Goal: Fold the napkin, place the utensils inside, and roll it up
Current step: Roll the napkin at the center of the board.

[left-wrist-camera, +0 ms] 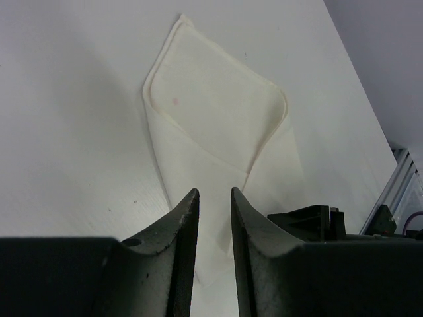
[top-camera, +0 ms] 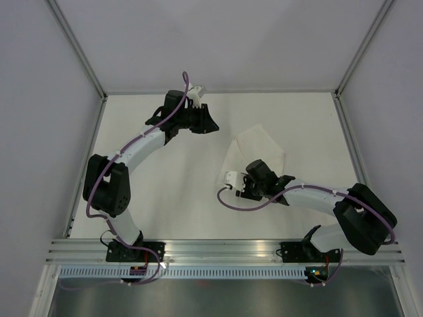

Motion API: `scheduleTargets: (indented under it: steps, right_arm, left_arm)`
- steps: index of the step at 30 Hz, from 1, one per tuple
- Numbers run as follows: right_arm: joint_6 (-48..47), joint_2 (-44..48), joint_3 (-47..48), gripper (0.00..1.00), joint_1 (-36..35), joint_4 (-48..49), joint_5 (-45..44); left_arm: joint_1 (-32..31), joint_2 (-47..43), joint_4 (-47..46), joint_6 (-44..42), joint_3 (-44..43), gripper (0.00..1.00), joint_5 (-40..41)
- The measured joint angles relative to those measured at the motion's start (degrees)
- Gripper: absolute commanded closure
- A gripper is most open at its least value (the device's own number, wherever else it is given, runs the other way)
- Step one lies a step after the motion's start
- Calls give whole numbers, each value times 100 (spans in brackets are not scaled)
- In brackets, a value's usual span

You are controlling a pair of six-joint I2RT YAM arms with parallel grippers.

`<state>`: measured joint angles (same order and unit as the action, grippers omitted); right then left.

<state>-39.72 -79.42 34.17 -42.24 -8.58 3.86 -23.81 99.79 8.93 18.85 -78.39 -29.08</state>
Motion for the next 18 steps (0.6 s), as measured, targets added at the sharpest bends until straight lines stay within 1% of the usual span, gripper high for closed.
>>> scheduleTargets:
  steps: [1, 4, 10, 12, 14, 17, 18]
  right_arm:
    - [28, -33, 4, 58, -4, 59, -44]
    - [101, -85, 2, 59, -15, 136, -144]
    - [122, -90, -7, 57, -142, 138, -293]
    - [125, -87, -20, 57, -216, 155, -382]
    - [125, -87, -37, 60, -269, 190, -442]
    - [153, -120, -59, 73, -304, 240, -494]
    - [153, -149, -59, 75, -306, 269, -511]
  left_arm:
    - [-4, 0, -17, 0, 2, 69, -15]
    - [-4, 0, -48, 0, 4, 69, -63]
    - [-2, 0, -79, 0, 46, 69, -136]
    - [-2, 0, -83, 0, 70, 69, -151]
    - [-2, 0, -92, 0, 90, 70, -151]
    - [2, 0, -120, 31, 118, 70, -149]
    - [4, -9, -160, 66, 151, 71, -149]
